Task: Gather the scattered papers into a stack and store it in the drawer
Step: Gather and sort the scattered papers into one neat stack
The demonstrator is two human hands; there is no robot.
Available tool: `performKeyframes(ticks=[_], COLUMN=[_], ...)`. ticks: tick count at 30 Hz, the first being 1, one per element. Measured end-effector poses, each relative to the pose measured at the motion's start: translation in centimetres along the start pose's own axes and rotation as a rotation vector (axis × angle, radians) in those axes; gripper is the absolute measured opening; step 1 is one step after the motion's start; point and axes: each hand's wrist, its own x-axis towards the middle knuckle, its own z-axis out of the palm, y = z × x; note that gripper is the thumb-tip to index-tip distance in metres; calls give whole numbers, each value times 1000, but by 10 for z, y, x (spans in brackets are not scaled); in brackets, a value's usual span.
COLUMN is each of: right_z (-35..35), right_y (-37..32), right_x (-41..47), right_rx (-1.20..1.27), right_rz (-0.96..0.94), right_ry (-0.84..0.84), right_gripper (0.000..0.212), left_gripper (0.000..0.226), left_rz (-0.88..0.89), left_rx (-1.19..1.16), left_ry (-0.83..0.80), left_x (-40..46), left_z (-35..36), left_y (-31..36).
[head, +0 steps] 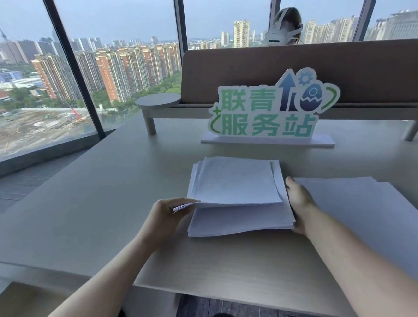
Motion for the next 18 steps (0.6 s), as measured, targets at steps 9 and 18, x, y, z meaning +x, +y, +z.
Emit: performKeyframes(ticks=[9, 18], right_z=[-3, 2], right_y=[-3, -1], right_x=[3, -3], right_rx=[-24, -179], right_rz=[83, 76], right_ry=[-147, -86], right_gripper=[42, 28], left_gripper=[46, 56], left_rz=[-19, -14], left_rx=[59, 169], left_ry=[-133, -231], left_x=[3, 4], left_z=[7, 12], left_y=[-4, -6])
